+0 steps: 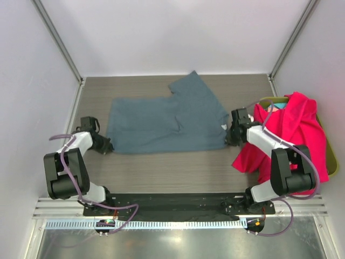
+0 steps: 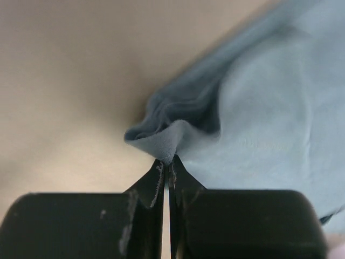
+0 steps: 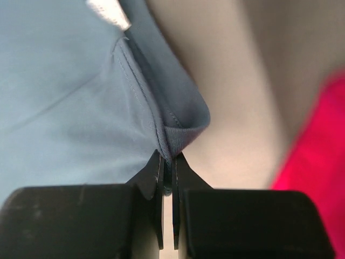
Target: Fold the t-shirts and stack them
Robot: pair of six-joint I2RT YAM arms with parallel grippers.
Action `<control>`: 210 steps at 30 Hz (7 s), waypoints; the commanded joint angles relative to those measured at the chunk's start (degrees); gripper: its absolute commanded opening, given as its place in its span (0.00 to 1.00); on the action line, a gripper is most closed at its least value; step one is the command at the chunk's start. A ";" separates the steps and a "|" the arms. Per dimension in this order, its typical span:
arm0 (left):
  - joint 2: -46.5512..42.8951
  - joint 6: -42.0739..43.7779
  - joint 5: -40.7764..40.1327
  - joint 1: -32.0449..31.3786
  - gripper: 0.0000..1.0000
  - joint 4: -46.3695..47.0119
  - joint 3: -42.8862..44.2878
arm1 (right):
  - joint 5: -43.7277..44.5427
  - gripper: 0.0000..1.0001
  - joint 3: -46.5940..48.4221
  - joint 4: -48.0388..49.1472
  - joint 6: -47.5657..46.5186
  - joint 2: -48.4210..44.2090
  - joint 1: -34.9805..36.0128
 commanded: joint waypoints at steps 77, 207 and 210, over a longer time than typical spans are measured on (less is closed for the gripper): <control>-0.34 17.80 -14.46 -6.94 0.73 -7.71 25.99 | -9.98 0.01 82.77 11.41 -16.74 56.10 5.86; 14.03 7.44 1.81 -27.50 0.56 -2.51 4.32 | -1.28 0.71 28.15 2.37 1.90 35.81 18.52; 11.03 5.77 2.86 -29.69 0.56 -1.63 0.10 | -2.16 0.71 43.25 -2.80 -1.00 46.08 18.51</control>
